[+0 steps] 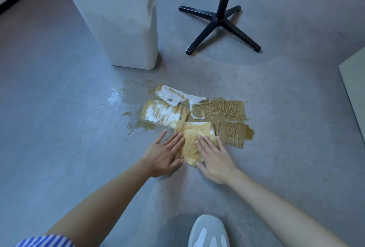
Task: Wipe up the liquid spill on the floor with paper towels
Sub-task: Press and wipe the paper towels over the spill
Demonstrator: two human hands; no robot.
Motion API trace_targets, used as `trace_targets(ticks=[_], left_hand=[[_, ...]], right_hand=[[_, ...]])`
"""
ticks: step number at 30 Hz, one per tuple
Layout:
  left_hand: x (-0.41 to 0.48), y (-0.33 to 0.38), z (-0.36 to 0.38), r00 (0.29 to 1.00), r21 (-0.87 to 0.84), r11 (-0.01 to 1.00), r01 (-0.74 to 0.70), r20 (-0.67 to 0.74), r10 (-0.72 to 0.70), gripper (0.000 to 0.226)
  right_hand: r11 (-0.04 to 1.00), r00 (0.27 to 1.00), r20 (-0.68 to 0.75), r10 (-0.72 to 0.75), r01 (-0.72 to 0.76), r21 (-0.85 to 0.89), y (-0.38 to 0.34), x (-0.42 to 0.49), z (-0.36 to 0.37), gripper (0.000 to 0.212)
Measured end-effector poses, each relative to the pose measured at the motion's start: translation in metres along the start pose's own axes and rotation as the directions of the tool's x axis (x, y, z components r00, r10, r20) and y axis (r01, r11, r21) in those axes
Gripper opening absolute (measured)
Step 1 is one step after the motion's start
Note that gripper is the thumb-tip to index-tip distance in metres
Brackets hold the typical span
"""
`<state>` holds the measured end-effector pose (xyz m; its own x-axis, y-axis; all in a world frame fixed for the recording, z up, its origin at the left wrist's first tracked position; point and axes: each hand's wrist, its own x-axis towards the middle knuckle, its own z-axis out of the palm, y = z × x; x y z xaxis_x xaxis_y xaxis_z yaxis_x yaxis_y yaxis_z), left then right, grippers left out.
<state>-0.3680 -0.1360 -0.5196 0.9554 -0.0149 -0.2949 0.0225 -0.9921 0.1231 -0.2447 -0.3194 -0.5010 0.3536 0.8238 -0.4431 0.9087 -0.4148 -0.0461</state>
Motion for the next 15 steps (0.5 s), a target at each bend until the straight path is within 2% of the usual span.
trace_targets(ticks=[3, 5, 7, 11, 13, 15], left_hand=[[0.001, 0.000, 0.003, 1.000, 0.001, 1.000, -0.002, 0.009, 0.002, 0.088], [0.000, -0.001, 0.003, 0.999, -0.010, 1.000, -0.014, -0.040, 0.014, 0.083], [-0.002, -0.002, 0.006, 0.994, -0.016, 0.999, -0.049, -0.103, 0.047, 0.077], [-0.008, 0.007, 0.016, 0.972, 0.045, 0.982, -0.185, -0.137, 0.190, 0.069], [-0.011, 0.012, 0.019, 0.970, 0.042, 0.978, -0.203, -0.129, 0.207, 0.068], [-0.011, 0.015, 0.023, 0.977, 0.011, 0.984, -0.177, -0.116, 0.177, 0.069]], right_hand=[[1.000, 0.999, 0.028, 0.020, -0.020, 0.002, -0.001, 0.003, 0.004, 0.091], [0.999, 0.999, 0.041, 0.019, -0.018, -0.031, -0.001, 0.003, 0.001, 0.090], [1.000, 1.000, -0.017, 0.011, -0.012, -0.022, 0.001, 0.003, -0.004, 0.082], [0.995, 0.959, -0.281, -0.027, -0.001, -0.100, 0.000, -0.002, -0.007, 0.057], [0.995, 0.955, -0.297, -0.026, -0.005, -0.101, -0.002, -0.004, -0.006, 0.052], [0.995, 0.965, -0.261, -0.020, -0.007, -0.102, -0.003, -0.006, -0.003, 0.057]])
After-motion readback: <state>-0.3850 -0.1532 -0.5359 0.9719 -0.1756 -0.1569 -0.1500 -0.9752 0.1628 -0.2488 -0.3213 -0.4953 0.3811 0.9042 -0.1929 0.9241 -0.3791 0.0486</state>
